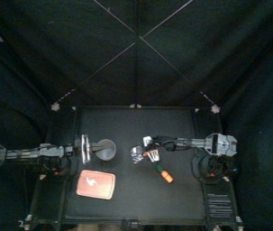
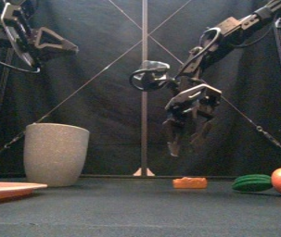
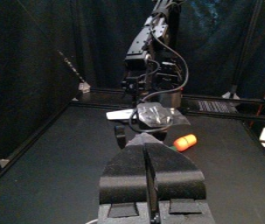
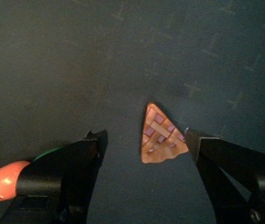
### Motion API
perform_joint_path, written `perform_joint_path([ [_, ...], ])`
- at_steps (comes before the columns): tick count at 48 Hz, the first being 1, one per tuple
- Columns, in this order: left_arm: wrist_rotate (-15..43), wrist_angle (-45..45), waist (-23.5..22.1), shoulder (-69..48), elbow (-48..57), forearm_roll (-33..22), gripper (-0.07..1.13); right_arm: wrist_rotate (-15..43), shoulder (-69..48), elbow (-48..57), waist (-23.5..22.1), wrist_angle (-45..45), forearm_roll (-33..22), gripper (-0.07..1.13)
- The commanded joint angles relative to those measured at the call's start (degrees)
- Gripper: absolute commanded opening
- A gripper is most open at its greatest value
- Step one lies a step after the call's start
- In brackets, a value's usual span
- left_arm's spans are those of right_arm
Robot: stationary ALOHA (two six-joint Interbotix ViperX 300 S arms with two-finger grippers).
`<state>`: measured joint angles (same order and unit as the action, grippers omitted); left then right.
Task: Pick the pie then place it in the grey bowl
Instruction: Pick the pie
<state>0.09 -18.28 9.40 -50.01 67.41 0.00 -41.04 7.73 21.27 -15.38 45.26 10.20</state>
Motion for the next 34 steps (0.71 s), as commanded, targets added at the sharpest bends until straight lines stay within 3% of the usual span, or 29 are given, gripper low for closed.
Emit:
perform_joint_path([
  [1,0.00,-0.53,0.18,0.09,-0.62,-0.09,-0.02,-1.05,1.05,-2.02,-0.97,-0.09,-0.18,1.02],
  [17,0.00,-0.53,0.79,-0.44,0.00,-0.09,-0.02,-1.49,5.89,-0.97,-1.49,-1.05,-4.75,1.02],
  [34,0.00,-0.53,1.49,-1.41,0.26,-0.09,-0.02,-0.62,7.29,0.18,-2.46,-2.37,-6.06,0.98],
])
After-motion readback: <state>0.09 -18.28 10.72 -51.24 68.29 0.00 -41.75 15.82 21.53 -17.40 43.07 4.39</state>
